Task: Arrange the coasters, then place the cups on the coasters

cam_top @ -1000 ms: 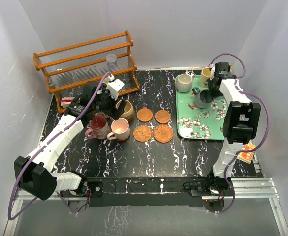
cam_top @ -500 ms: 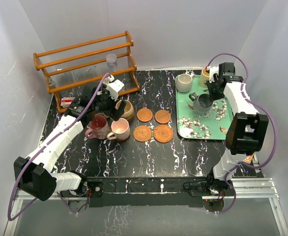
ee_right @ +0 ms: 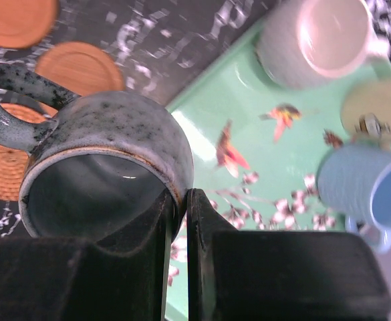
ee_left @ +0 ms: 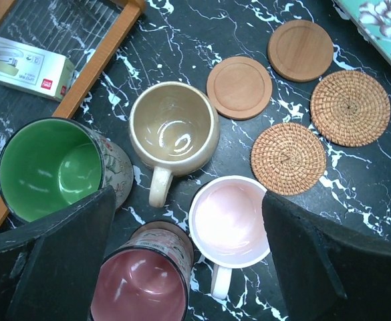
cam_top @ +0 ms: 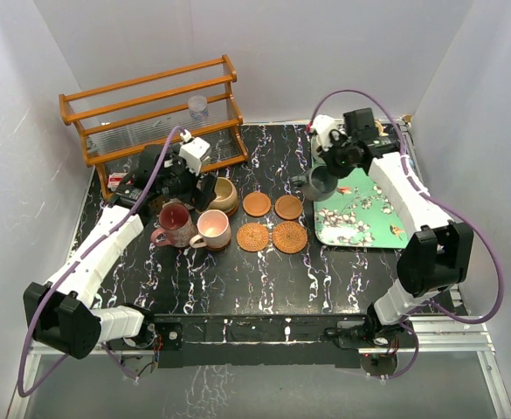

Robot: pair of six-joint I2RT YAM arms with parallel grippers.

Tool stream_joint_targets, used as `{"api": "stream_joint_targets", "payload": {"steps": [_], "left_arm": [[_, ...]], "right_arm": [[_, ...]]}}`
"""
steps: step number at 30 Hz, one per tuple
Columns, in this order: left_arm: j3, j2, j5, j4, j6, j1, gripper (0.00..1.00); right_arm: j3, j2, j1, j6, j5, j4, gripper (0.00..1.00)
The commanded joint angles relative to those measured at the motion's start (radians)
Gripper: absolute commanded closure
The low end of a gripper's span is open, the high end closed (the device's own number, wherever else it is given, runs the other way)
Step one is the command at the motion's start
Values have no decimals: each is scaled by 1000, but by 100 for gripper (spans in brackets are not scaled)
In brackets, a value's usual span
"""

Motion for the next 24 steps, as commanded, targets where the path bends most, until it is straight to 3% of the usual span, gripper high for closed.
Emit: {"api": "stream_joint_targets", "payload": {"steps": [1,12,24], "left_arm": [[-3,-57,36,21,-53,41,10],[-13,-88,49,47,-125,136,10],[-43,-118,52,56,-124,183,10]], "right_arm": [[86,-59,99,-108,-72,67,100],[313,157,276,-285,-91,-11,100],[519,395,354,-413,-110,-67,100]]}}
